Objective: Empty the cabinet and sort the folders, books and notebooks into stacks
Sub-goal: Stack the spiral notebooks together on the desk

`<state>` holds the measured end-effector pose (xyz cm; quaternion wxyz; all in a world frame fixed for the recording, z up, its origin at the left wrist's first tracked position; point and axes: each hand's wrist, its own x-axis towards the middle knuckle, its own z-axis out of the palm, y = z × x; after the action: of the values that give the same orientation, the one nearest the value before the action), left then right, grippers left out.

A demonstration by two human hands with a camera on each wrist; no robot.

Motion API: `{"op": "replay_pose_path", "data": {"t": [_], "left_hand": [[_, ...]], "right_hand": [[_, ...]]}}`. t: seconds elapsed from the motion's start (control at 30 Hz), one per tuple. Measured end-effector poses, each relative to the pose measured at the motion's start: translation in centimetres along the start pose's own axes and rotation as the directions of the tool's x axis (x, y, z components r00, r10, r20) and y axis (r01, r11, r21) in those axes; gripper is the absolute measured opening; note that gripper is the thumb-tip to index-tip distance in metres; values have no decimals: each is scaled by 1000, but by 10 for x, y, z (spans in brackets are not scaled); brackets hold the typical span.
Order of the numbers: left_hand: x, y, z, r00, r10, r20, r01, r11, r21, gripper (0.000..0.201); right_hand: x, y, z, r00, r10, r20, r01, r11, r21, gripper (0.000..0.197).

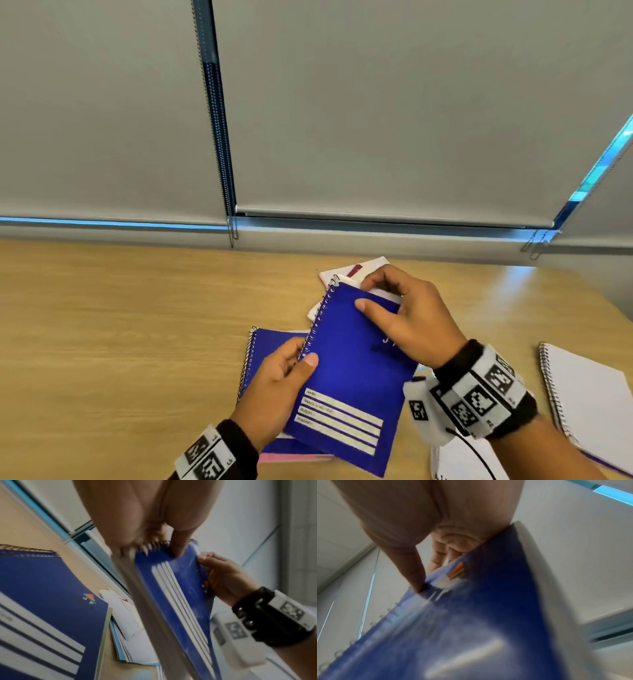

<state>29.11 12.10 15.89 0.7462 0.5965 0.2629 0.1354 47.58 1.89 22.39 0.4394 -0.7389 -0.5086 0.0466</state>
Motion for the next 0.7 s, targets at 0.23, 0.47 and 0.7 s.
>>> {"op": "replay_pose_path", "data": {"t": [0.23,0.47,0.7], "left_hand": [[5,-28,-43,922,-94,-375,20,981,-195,19],[16,-63,-72,898,28,-439,163,906,391,20],[20,-71,-75,915,63,-399,278,619,734,35]], "right_hand": [[-15,23,76,821,515,248,-566,792,230,52],[-54,38,125,759,536,370,-639,722,265,43],[-60,53,141,758,547,354,-584,811,-3,52]]}}
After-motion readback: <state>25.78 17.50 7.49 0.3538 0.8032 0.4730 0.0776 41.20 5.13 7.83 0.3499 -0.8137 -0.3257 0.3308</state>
